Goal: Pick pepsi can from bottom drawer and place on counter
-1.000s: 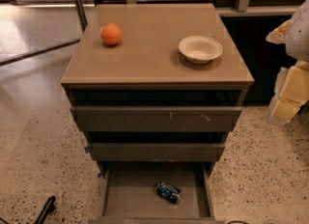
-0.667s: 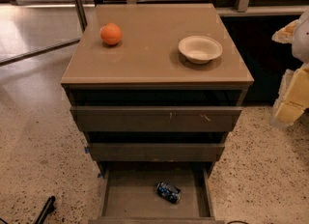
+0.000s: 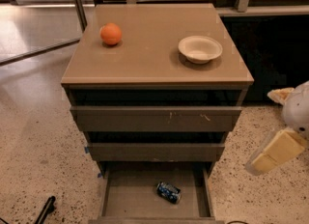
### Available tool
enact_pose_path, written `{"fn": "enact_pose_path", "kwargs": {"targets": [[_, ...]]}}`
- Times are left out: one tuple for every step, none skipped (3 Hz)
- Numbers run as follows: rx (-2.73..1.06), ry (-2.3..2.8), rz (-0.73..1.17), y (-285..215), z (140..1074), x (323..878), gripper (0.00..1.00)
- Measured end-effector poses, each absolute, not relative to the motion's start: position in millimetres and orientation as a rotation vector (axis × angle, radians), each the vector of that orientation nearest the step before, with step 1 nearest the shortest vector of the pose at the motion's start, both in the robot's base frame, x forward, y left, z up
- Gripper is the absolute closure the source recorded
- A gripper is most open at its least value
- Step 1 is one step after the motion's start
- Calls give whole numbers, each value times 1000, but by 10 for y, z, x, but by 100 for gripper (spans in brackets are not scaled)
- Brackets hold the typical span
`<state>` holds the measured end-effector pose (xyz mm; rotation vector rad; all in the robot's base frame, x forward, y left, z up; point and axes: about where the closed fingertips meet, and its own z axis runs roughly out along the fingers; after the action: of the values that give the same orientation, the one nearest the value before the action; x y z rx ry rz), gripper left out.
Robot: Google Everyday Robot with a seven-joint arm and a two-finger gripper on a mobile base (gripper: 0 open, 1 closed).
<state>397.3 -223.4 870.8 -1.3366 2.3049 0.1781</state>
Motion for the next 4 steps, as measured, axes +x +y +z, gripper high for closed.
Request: {"fn": "enact_pose_path", "kwargs": {"targets": [[-1244, 2298, 375, -1990, 7844, 3902, 0], [-1233, 2305, 534, -1721, 7143, 3915, 0], [-1224, 2312, 560, -1714, 7022, 3916, 0], [-1194, 2312, 450, -1743, 7118, 3874, 0]]}}
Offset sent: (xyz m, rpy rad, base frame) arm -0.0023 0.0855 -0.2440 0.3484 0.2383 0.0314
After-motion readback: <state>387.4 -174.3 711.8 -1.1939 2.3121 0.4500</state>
